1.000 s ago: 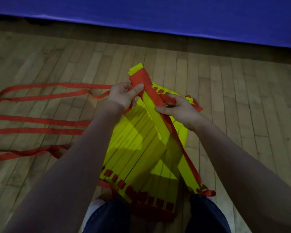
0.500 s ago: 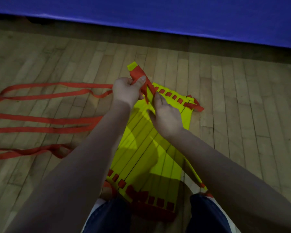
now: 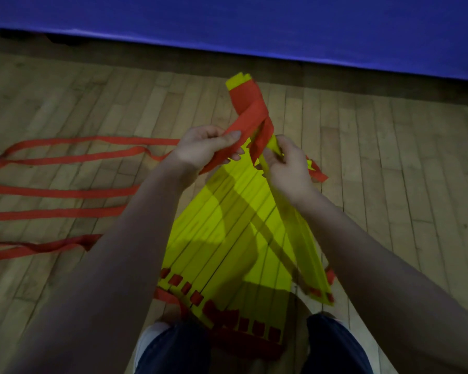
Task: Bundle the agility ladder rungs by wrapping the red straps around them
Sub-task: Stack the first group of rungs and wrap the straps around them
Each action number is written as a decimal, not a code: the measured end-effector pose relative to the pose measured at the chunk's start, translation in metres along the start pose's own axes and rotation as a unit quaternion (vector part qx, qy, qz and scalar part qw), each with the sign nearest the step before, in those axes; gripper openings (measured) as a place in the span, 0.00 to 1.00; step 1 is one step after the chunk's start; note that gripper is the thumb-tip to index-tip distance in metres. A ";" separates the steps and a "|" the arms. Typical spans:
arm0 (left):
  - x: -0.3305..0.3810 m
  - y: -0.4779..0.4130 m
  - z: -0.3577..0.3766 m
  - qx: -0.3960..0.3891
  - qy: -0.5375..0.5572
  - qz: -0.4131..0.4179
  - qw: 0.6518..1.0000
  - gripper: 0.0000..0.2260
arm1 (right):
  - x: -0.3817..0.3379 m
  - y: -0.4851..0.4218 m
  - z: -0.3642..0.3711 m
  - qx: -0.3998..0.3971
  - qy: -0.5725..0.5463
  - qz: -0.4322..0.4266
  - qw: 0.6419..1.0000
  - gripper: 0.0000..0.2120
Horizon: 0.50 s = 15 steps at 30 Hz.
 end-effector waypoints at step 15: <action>0.003 0.002 0.006 -0.016 0.060 0.028 0.998 0.04 | -0.026 0.003 0.009 -0.145 -0.364 0.169 0.904 0.23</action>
Point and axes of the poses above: each hand's wrist, its own y-axis away from the middle knuckle, its own z-axis out of the palm, x = y × z, the point moved 3 cm from there along -y, towards the middle knuckle, and after that the axes turned 10 degrees about -y, right-handed, at the moved point
